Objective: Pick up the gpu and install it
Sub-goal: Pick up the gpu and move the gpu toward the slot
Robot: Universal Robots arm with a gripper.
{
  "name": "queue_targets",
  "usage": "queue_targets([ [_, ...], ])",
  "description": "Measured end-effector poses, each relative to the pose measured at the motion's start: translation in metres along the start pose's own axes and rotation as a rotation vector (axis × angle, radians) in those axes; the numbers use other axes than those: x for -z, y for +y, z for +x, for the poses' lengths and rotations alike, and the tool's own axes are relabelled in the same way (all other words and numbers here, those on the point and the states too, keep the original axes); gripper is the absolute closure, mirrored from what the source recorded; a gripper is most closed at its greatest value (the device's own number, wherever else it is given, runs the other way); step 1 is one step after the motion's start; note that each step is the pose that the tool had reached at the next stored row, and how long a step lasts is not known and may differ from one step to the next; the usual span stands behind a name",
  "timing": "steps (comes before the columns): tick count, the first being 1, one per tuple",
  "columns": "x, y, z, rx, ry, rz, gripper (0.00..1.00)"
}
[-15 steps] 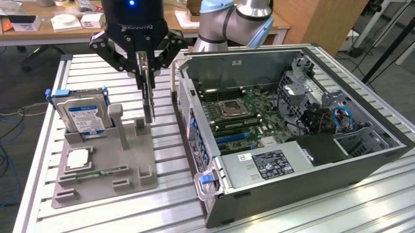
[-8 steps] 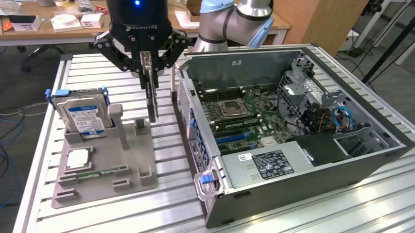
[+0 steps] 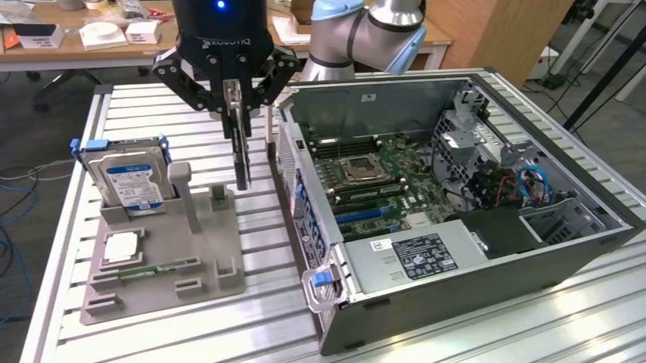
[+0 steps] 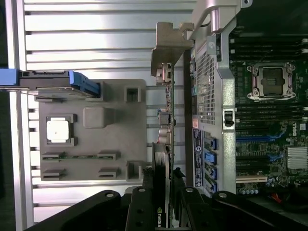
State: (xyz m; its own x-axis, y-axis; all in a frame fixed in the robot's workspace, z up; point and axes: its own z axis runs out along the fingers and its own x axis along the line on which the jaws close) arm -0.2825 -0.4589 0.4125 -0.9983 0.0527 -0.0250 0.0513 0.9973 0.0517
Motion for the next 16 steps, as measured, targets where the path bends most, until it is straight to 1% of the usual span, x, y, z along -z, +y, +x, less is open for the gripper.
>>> queue_targets([
  [8,-0.0001,0.0002,-0.0042,0.001,0.0001,0.0000,0.74],
  [16,-0.0002,0.0003,-0.0055,0.002,0.0001,0.0000,0.74],
])
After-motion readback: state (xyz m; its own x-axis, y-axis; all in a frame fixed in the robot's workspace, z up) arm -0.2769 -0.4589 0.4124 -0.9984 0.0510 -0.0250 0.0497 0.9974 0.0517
